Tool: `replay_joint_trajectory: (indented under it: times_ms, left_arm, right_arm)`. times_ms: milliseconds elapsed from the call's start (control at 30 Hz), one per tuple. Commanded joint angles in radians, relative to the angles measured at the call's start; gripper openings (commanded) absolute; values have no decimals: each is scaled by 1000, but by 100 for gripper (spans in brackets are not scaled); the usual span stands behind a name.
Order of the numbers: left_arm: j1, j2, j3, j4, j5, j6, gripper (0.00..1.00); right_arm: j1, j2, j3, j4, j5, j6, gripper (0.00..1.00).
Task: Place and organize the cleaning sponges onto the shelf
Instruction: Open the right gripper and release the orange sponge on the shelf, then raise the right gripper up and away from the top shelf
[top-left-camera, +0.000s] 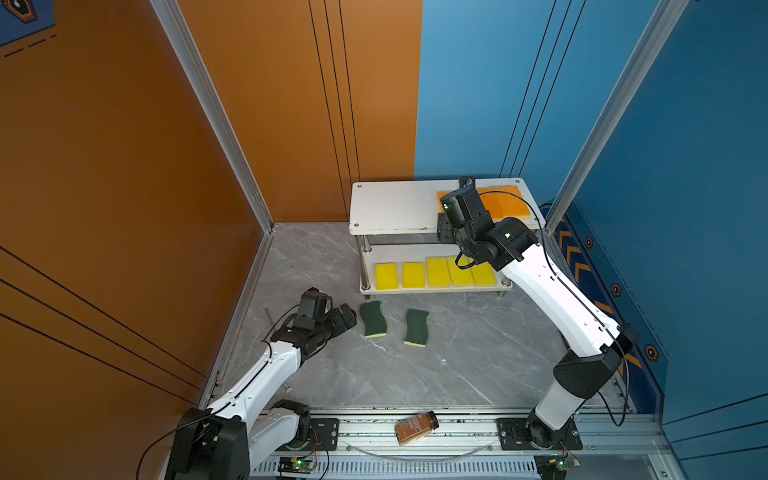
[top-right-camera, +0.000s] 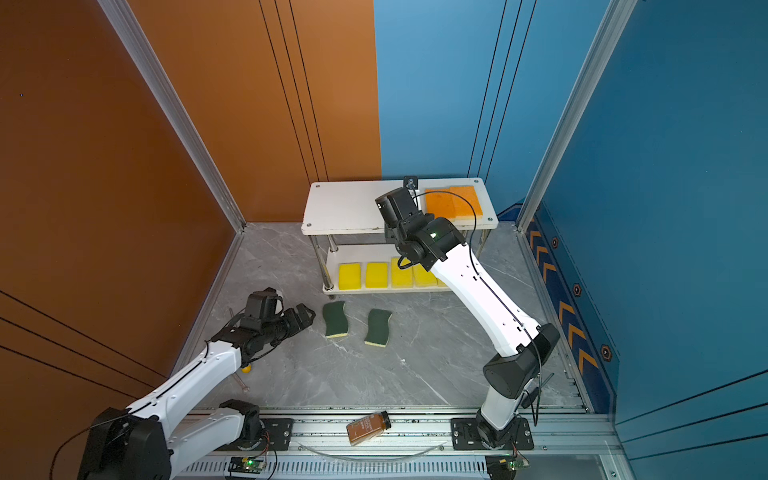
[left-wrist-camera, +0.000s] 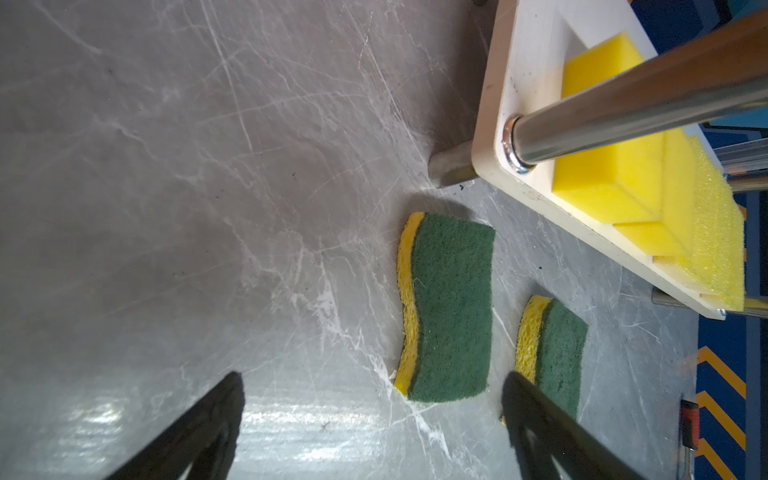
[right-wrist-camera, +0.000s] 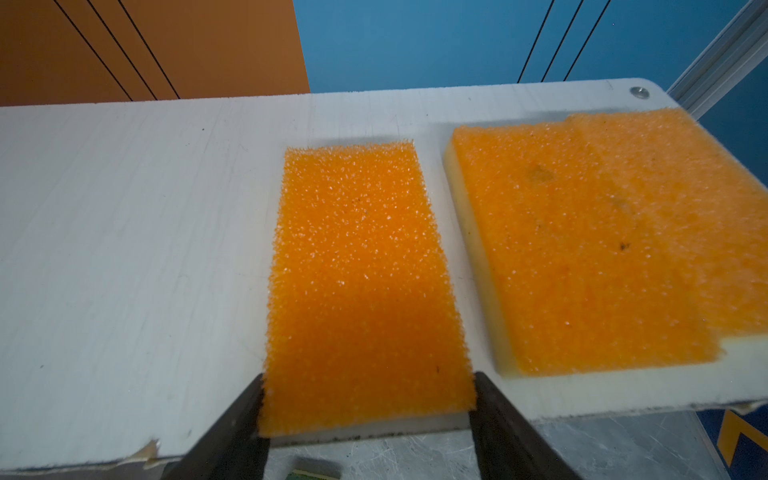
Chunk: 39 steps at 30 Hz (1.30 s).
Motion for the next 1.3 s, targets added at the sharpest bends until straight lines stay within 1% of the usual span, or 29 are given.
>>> replay_joint_trajectory:
  times_ms: [0,300,467,1267]
  left_arm:
    - [-5,4,-9,2,-11,-4,98]
    - [-7,7,-5,3,-10,-4,98]
    - [-8,9,-7,4,-11,-4,98]
    - [-13,3,-10,3,-12,-8,98]
  right_arm:
    - [7,-43,-14,-25,26,-17,72]
    - [0,-43,-19,-25,27,-25,72]
    - [-9,-42,-24,-24,20,-28,76]
    - [-13,-86,-14,-18,-2,-83,83]
